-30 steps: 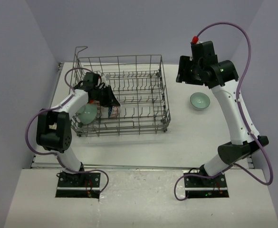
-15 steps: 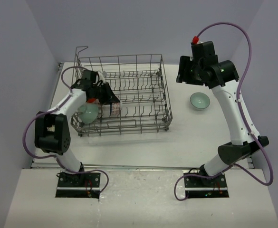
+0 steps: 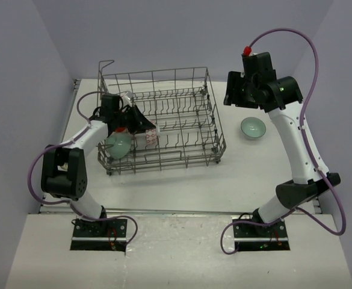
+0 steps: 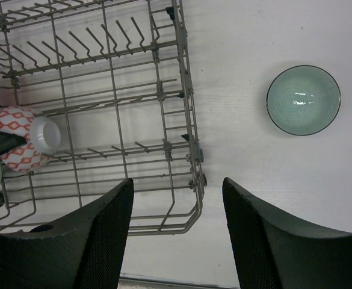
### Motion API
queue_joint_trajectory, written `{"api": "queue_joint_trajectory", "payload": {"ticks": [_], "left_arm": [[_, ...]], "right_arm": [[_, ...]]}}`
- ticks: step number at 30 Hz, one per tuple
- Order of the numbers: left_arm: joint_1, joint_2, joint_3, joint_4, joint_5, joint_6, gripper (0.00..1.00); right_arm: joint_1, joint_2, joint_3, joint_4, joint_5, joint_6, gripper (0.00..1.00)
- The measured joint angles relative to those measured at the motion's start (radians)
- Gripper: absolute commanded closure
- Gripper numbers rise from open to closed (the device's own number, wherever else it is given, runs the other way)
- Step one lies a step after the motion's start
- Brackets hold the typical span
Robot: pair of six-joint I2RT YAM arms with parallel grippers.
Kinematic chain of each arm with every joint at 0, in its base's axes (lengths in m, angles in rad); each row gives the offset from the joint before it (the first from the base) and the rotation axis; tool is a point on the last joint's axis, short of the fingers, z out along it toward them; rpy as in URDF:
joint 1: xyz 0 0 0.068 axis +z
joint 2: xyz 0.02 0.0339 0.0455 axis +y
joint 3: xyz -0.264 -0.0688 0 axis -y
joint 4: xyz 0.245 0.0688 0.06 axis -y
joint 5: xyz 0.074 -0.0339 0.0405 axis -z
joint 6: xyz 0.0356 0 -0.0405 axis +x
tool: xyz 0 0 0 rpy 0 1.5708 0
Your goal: Unload the bowls from the dish rack
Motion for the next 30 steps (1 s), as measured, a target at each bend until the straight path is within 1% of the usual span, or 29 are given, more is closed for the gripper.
{"api": "queue_joint_trajectory", "payload": {"ticks": [5,8,10,14,20,23,25,27,30], "left_arm": [[0.025,-0.030,-0.082,0.133,0.052,-0.048,1.00],[0.047,-0.051,-0.135,0.235,0.099,-0.081,1.00],[0.062,-0.084,-0.158,0.314,0.155,-0.119,1.00],[0.072,-0.156,-0.169,0.494,0.234,-0.178,1.00],[0.090,-0.203,-0.169,0.712,0.283,-0.274,1.00],[0.082,-0.197,-0.159,0.734,0.296,-0.298,1.00],[0.061,-0.176,-0.113,0.704,0.294,-0.289,1.00],[0.027,-0.146,-0.040,0.645,0.283,-0.257,1.00],[-0.055,-0.076,0.120,0.536,0.248,-0.186,1.00]], "right_arm": [[-0.001,0.000,0.000,0.000,0.000,0.000,0.38],[-0.001,0.000,0.000,0.000,0.000,0.000,0.38],[-0.001,0.000,0.000,0.000,0.000,0.000,0.38],[-0.001,0.000,0.000,0.000,0.000,-0.001,0.39],[-0.001,0.002,0.000,0.000,-0.001,-0.003,0.39],[-0.001,0.006,0.005,-0.003,0.001,-0.003,0.39],[-0.001,0.011,0.011,-0.004,0.008,-0.002,0.39],[-0.001,0.014,0.018,-0.010,0.031,0.003,0.38],[-0.005,0.015,0.044,-0.031,0.097,0.023,0.38]]}}
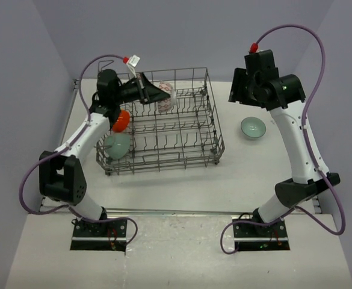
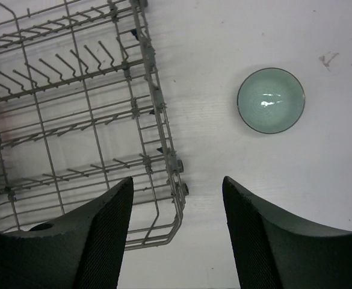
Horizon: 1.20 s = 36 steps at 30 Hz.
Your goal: Unload the bowls from the dish rack
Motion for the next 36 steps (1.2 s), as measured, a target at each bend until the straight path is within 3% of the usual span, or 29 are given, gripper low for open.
{"api": "queue_joint_trajectory", "payload": {"ticks": [9,16,24,36], "left_arm": [[-0.277,0.278,0.502,-0.395,-0.172,0.234,1.00],[-0.427,0.532,0.837,-0.694,-0.341,0.389,1.00],[-0.525,0.638,0.980,-0.853,-0.438,0.461,1.00],[-0.557,0.610,0.993,-0.952,-0.603,0.549,1.00]], "right_arm": [[-0.058,-0.082,0.021,-0.042,0.195,0.077,0.37],[-0.077,-0.206,-0.003,-0.042,0.270,0.084,0.37],[-0.105,-0.273,-0.093,-0.042,0.278,0.103,0.37],[-0.105,-0.290,-0.198,-0.026,0.166,0.103,0.37]]}}
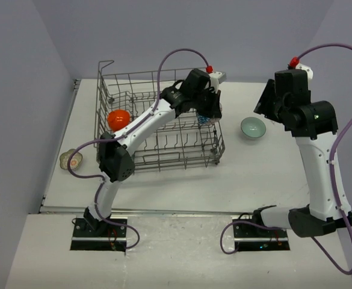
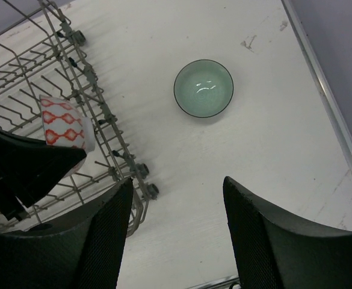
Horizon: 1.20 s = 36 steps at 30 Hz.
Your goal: Unload the bowls from the dish rack
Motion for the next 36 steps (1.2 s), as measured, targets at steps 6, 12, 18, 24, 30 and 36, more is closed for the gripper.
{"api": "queue_joint_trajectory", "payload": {"ticks": [6,12,18,24,30,36], "left_arm": [[0.003,-0.128,-0.038,-0.116,-0.201,0.066,1.00],[0.016,-0.306,-0.135,-0.184,-0.407,0.095,1.00],[0.161,-0.464,-0.325,-0.230,-0.503,0.077,1.00],[0.358,-0.551,-0.446,-0.322,-0.653,0.065,1.00],[0.468,-0.666,-0.535,-0.341,-0.682,0.065,1.00],[0.647,-0.759,-0.601,-0.230,-0.517,0.065,1.00]], "right_arm": [[0.000,0.048,0.021,0.003,-0.080,-0.002,0.38],[0.001,0.121,0.050,0.015,-0.195,-0.017,0.39],[0.031,0.212,0.108,0.013,-0.265,-0.040,0.39],[0.081,0.277,0.168,0.014,-0.287,-0.059,0.39],[0.111,0.317,0.181,0.014,-0.303,-0.072,0.39],[0.120,0.356,0.207,0.013,-0.319,-0.085,0.39]]}}
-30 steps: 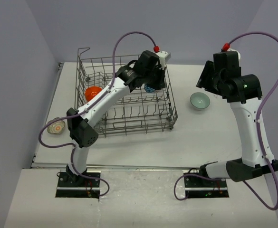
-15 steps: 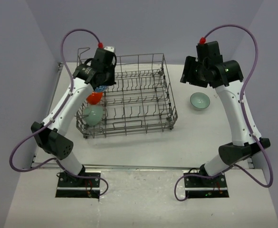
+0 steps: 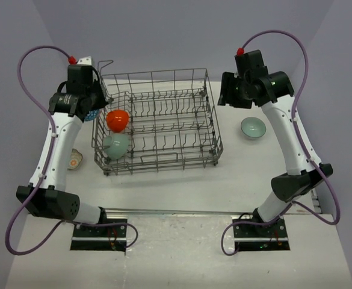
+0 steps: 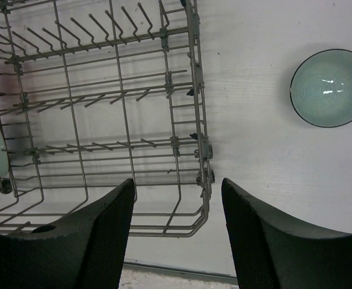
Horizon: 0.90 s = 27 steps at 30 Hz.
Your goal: Unload the bowls from the dish rack
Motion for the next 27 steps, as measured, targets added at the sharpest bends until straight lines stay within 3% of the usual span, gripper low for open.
{"api": "queue_joint_trajectory", "payload": {"ticks": [27], "left_arm": [[0.032,0.210,0.286,-0.010,0.047,-0.002,1.00]], "right_arm": [[0.006,0.000,-0.006,0.001,-0.024,-0.008,0.40]]}}
